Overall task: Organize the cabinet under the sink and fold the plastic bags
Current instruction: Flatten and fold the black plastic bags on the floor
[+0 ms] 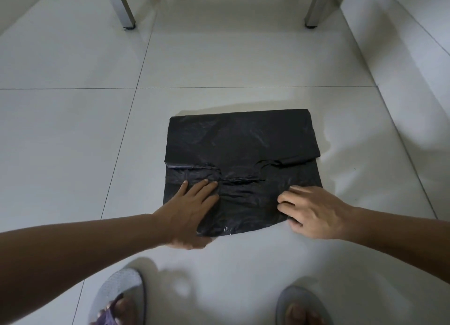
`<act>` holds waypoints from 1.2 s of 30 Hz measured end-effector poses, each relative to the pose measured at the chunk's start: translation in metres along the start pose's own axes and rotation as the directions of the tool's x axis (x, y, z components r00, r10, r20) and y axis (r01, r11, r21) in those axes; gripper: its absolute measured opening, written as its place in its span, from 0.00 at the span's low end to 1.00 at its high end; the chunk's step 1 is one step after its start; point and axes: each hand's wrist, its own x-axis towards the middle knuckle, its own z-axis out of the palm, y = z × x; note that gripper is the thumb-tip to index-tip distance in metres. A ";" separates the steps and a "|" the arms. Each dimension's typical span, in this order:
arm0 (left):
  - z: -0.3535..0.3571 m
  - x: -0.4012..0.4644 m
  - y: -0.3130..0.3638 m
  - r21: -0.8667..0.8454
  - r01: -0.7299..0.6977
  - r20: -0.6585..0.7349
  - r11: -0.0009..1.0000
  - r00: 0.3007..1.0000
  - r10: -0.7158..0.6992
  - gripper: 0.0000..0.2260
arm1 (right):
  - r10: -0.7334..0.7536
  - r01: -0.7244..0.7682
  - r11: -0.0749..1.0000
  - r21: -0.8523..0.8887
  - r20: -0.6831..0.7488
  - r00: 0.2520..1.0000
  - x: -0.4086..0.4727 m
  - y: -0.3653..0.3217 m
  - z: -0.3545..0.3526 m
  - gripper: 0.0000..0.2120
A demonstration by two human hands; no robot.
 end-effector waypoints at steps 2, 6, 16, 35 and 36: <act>-0.005 0.002 0.003 -0.014 0.019 0.019 1.000 1.000 -0.018 0.42 | 0.012 -0.013 0.999 -0.031 -0.022 1.000 0.003 -0.001 0.000 0.02; -0.016 0.004 0.011 0.004 0.081 0.126 0.997 0.989 -0.081 0.45 | 0.222 -0.204 0.966 0.160 -0.108 0.969 0.017 0.002 -0.023 0.02; -0.072 0.020 -0.034 -0.440 0.396 -0.034 0.806 0.889 -0.456 0.07 | 0.545 -0.587 0.768 0.258 0.218 0.809 0.047 0.059 -0.093 0.05; -0.076 0.094 -0.112 -0.954 0.290 0.214 -0.075 0.486 -0.847 0.06 | 0.936 -0.637 0.271 0.721 -0.044 0.349 0.128 0.153 -0.053 0.13; -0.072 0.099 -0.111 -0.950 0.306 0.206 -0.064 0.458 -0.865 0.08 | 0.936 -0.657 0.286 0.697 -0.057 0.346 0.132 0.152 -0.047 0.13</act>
